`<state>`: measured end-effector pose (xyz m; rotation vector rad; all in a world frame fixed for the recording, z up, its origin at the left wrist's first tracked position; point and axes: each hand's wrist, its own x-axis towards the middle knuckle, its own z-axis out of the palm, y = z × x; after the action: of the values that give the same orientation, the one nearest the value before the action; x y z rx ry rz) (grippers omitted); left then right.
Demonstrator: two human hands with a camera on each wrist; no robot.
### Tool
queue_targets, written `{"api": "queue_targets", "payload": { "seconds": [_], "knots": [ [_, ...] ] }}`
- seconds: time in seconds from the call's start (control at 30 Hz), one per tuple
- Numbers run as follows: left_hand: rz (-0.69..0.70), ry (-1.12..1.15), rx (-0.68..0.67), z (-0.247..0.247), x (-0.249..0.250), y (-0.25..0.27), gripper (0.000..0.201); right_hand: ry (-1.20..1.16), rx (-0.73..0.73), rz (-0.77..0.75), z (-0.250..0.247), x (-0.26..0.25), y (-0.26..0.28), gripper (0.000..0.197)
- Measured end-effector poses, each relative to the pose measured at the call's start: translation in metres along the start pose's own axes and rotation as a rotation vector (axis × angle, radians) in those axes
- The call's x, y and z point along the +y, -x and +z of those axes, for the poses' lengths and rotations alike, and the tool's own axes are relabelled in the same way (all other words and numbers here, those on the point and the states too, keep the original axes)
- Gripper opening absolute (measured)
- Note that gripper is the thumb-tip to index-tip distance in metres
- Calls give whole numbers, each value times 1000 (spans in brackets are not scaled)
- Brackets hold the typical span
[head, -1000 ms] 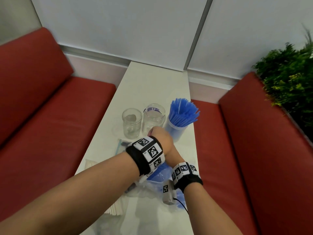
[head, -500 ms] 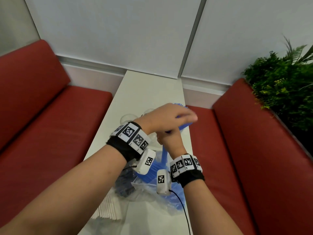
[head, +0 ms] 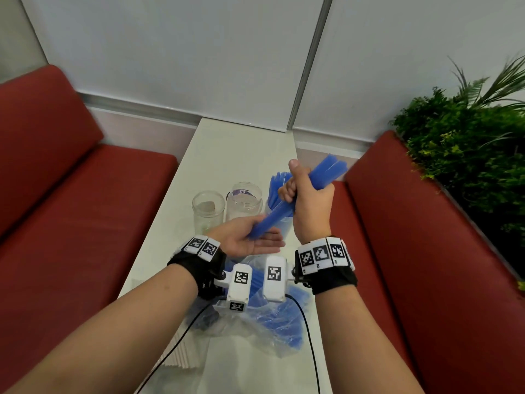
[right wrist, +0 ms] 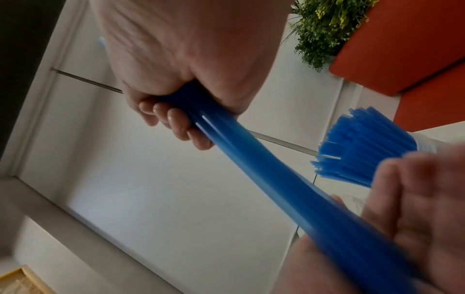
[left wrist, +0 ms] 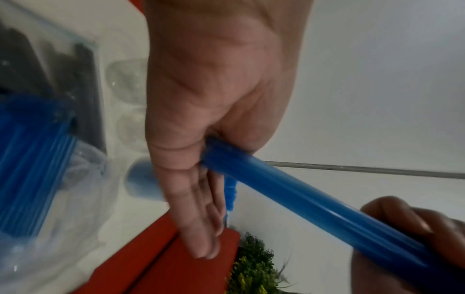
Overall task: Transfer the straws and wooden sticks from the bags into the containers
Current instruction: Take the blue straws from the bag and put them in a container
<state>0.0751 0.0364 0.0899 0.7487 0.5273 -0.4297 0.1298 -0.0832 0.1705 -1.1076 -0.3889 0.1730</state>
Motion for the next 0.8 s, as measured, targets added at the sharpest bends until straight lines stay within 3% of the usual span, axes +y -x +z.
{"api": "queue_targets", "payload": {
  "seconds": [0.1, 0.27, 0.37, 0.47, 0.57, 0.67, 0.73, 0.8],
  "knots": [
    [15, 121, 42, 4, 2, -5, 34, 7, 9, -3, 1, 2, 0, 47],
    [22, 81, 57, -2, 3, -7, 22, 98, -18, 22, -3, 1, -1, 46],
    [96, 45, 101, -11, 0, -14, 21, 357, -100, 55, -19, -7, -4, 35],
    [144, -4, 177, -26, -4, -22, 19, 640, -294, 261, -40, -24, -8, 15],
    [182, -24, 229, -37, -9, -32, 16, 643, -356, 428, -51, -35, -12, 9],
    [226, 47, 247, -35, -12, -41, 16, 615, -340, 392, -53, -35, -21, 6],
    [240, 35, 258, -32, -11, -43, 33, 643, -309, 312, -56, -38, -32, 7],
    [234, -124, 277, -31, -9, -46, 45, 687, -219, 194, -62, -43, -46, 7]
  ]
}}
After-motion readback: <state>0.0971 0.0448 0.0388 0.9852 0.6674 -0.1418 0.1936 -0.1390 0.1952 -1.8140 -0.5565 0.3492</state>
